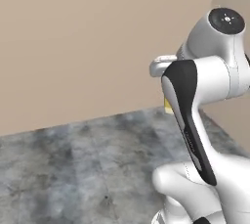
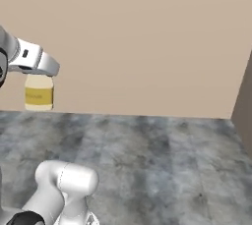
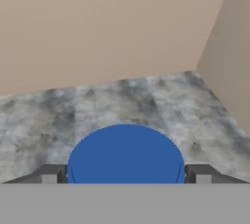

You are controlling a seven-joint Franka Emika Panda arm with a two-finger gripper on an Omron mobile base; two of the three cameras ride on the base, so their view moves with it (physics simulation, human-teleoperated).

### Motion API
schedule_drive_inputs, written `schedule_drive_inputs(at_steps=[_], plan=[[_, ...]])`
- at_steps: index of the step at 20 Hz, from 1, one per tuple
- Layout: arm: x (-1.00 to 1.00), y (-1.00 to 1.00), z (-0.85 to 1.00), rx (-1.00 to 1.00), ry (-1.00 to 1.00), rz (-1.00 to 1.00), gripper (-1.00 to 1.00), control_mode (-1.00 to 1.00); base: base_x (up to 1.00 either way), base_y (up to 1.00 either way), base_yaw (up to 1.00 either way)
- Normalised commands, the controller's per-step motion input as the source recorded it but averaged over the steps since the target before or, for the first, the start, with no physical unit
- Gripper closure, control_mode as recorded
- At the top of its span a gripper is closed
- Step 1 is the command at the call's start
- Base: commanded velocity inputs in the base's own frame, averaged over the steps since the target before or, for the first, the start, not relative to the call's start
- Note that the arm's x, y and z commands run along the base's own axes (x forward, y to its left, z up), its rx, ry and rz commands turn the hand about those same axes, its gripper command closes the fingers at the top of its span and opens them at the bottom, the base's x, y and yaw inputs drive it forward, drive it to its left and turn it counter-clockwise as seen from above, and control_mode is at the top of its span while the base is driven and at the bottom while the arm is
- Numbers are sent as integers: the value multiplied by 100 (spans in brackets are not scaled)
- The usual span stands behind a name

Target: Move the mayonnaise and shaker from the cabinet to the dining counter.

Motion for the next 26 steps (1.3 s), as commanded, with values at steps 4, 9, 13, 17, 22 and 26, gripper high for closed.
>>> schedule_drive_inputs(at_steps=[4,9,13,17,22,26], plan=[[0,0,0,0,0,0,100,100,100,-14,55],[0,0,0,0,0,0,100,100,100,-16,55],[0,0,0,0,0,0,100,100,100,-16,52],[0,0,0,0,0,0,100,100,100,-21,48],[0,0,0,0,0,0,100,100,100,-29,46],[0,0,0,0,0,0,100,100,100,-28,46]])
